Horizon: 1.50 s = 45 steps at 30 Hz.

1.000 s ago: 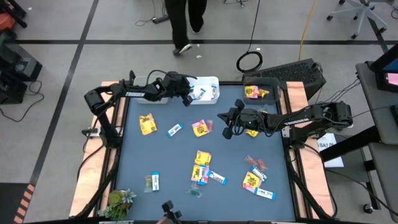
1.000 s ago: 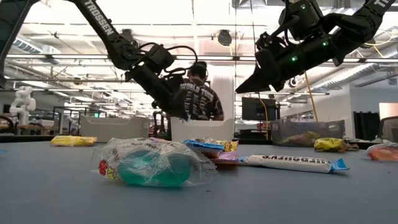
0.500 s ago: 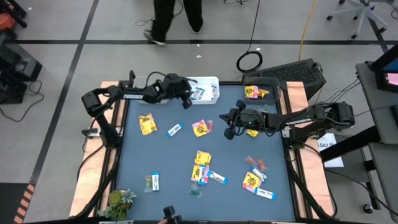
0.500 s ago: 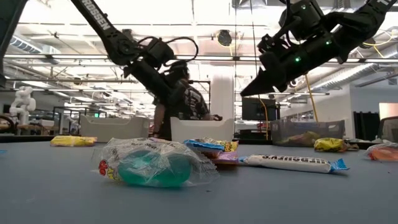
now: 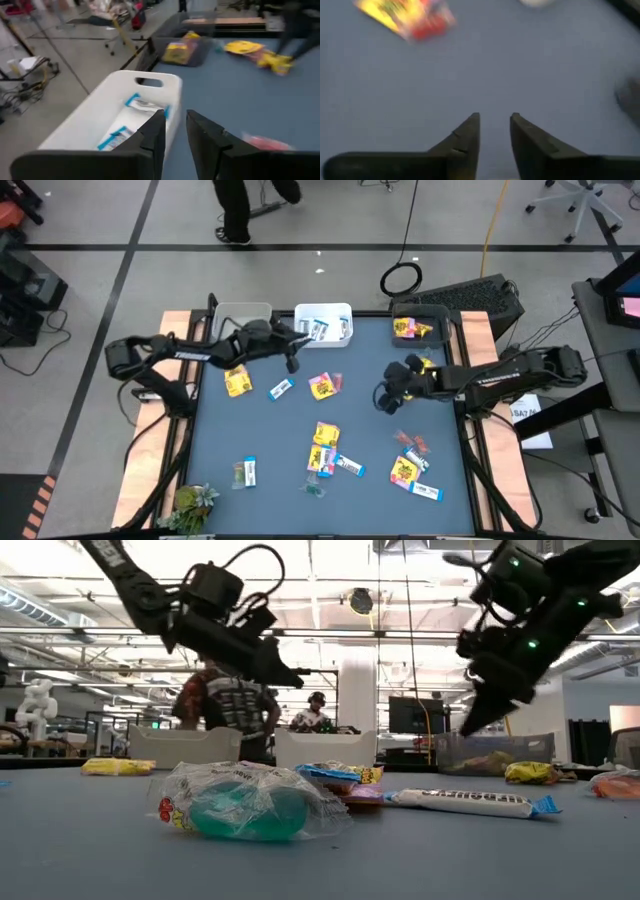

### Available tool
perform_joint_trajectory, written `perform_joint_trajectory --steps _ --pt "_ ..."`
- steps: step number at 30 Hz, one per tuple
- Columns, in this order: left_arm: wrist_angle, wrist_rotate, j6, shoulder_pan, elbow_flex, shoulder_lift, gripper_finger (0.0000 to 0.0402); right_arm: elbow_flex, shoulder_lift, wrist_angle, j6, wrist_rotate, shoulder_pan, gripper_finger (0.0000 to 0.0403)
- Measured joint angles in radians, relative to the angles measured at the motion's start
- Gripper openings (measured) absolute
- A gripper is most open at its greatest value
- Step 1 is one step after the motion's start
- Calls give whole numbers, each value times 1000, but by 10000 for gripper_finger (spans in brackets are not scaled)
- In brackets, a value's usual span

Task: Sort candy
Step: Put the yellow candy into the black bin

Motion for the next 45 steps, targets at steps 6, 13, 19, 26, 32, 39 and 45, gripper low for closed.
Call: perform_joint_trajectory --steps 6,13,19,26,32,39,45 --pt "16 -18 9 -69 -77 -94 83 0 0 -201 190 3 55 178" --pt "15 -26 8 -105 -129 -144 83 0 0 -351 367 1 92 229" --pt "19 -25 8 -116 -163 -143 83 0 22 -428 458 -13 90 216" --pt "22 -25 8 -120 -169 -143 83 0 81 -371 440 -59 90 147" --pt "20 -25 8 -120 -169 -143 83 0 90 -366 415 -83 90 59" --pt "17 -18 7 -120 -169 -143 83 67 58 -376 344 -74 90 9" --pt "17 -16 6 -120 -169 -143 83 186 46 -404 231 78 60 2"
